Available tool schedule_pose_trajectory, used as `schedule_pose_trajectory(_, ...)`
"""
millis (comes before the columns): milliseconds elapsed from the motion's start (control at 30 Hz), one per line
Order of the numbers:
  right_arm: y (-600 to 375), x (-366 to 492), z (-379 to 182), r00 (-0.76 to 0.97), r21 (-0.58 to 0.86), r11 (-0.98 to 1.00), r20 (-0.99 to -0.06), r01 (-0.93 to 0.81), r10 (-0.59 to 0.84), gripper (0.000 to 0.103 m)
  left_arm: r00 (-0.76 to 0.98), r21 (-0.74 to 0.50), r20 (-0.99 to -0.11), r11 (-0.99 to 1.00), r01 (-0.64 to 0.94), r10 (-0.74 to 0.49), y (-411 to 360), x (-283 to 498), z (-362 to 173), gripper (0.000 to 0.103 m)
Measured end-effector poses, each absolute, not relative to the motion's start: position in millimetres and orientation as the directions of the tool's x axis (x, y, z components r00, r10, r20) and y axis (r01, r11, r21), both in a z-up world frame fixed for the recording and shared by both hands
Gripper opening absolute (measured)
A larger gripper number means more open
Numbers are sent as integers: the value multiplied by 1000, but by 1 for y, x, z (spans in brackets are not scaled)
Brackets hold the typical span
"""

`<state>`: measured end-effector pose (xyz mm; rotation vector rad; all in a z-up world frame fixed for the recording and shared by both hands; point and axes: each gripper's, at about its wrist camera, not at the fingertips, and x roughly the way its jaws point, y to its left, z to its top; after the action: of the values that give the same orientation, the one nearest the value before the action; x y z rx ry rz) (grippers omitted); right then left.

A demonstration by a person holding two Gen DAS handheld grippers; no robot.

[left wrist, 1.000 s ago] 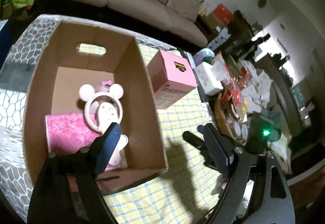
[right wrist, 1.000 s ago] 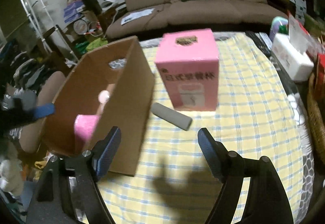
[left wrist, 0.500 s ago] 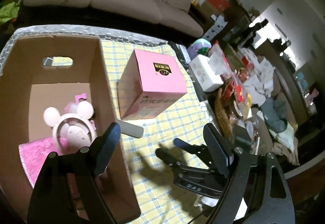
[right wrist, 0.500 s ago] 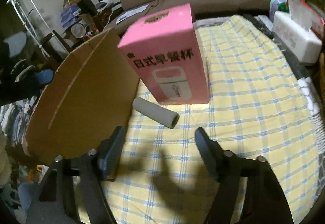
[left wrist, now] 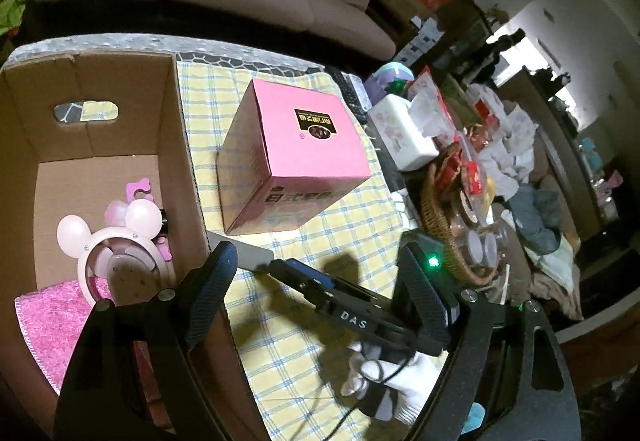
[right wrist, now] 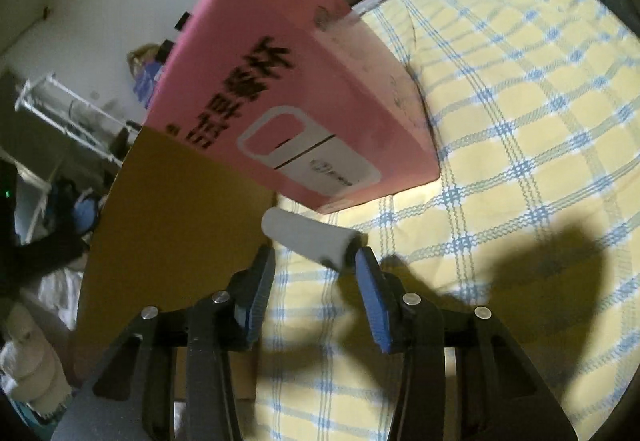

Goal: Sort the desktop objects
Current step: 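Close the right gripper around the gray foam tube and lift it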

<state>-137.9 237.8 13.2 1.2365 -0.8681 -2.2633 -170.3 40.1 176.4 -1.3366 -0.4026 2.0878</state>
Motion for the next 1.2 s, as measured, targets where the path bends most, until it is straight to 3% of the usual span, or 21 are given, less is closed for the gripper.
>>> schedule_pose_trajectory(967,210,-162,-11,-445,836,-543,-459,76,-769,43,-260,-621,-665,-712,-328,700,28,-164,177,81)
schedule_pose_trajectory(1000,208,-161,-10,-444,837,-541,-454,86,-773,33,-261,-623,-663,-711,-327,701,29,-163,177,81)
schedule_pose_trajectory(1033,206,-159,-9,-446,833,-546,-455,94,-771,14,-259,-625,-663,-710,-326,703,29,-163,177,81)
schedule_pose_trajectory(1200,207,-148,5,-478,811,-572,-457,122,-750,7,-263,-631,-658,-707,-319,706,29,-161,180,81)
